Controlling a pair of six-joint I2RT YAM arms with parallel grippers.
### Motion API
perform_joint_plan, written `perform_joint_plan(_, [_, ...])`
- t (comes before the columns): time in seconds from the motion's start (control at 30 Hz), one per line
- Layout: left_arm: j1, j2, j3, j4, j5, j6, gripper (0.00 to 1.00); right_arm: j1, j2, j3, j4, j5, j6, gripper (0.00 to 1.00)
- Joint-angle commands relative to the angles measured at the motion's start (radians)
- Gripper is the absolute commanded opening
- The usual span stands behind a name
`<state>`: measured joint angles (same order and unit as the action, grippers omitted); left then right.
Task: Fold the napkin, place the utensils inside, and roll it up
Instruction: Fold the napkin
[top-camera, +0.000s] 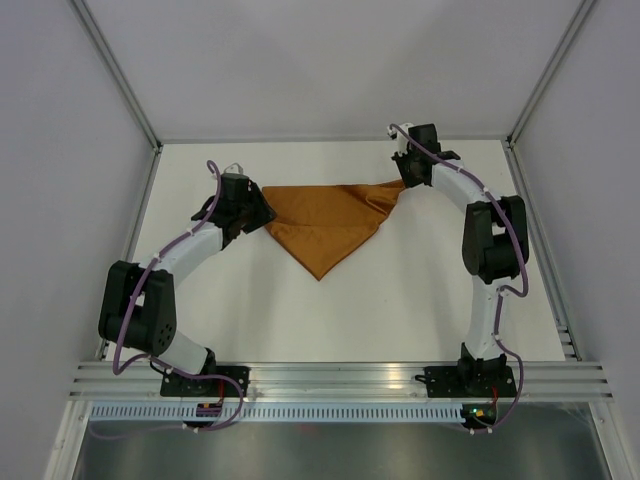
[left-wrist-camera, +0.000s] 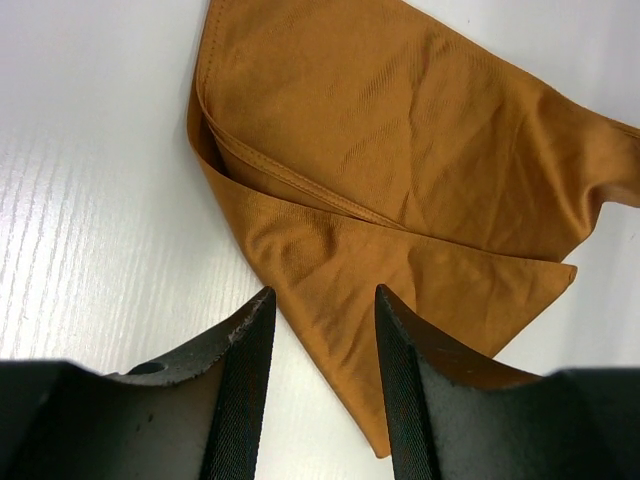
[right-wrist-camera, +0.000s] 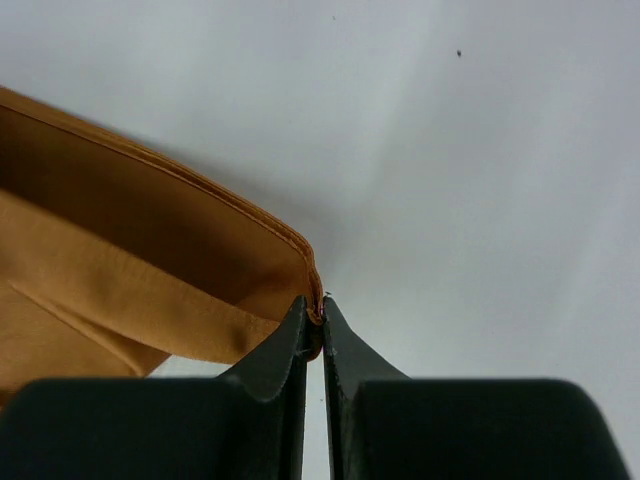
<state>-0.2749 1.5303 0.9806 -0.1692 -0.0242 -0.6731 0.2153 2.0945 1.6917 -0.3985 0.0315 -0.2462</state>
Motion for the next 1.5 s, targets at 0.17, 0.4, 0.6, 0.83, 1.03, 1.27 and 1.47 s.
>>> perform_joint_plan(0.17, [0.005,-0.004,-0.016,0.059,0.052,-0.011,0.49,-0.057,0.082,0.019,-0.03,0.036,0.033,0.13])
perform_joint_plan(0.4, [0.005,-0.009,-0.026,0.066,0.067,-0.008,0.49,-0.083,0.148,0.08,-0.022,0.094,0.027,0.43])
perform_joint_plan(0.6, [0.003,-0.015,-0.036,0.073,0.072,-0.01,0.5,-0.108,0.145,0.145,-0.054,0.071,0.039,0.7])
perform_joint_plan(0.83, [0.003,-0.009,-0.037,0.083,0.082,-0.011,0.5,-0.111,0.01,0.059,-0.121,-0.108,0.091,0.71])
perform_joint_plan(1.03, [0.002,-0.007,-0.037,0.088,0.092,-0.017,0.5,-0.097,-0.097,-0.073,-0.16,-0.28,0.139,0.69])
perform_joint_plan(1.27, [-0.001,-0.013,-0.036,0.086,0.098,-0.019,0.5,-0.061,-0.114,-0.122,-0.224,-0.409,0.153,0.68])
perform_joint_plan(1.47, [-0.004,-0.021,-0.043,0.086,0.099,-0.02,0.5,-0.014,-0.056,-0.132,-0.246,-0.504,0.189,0.62])
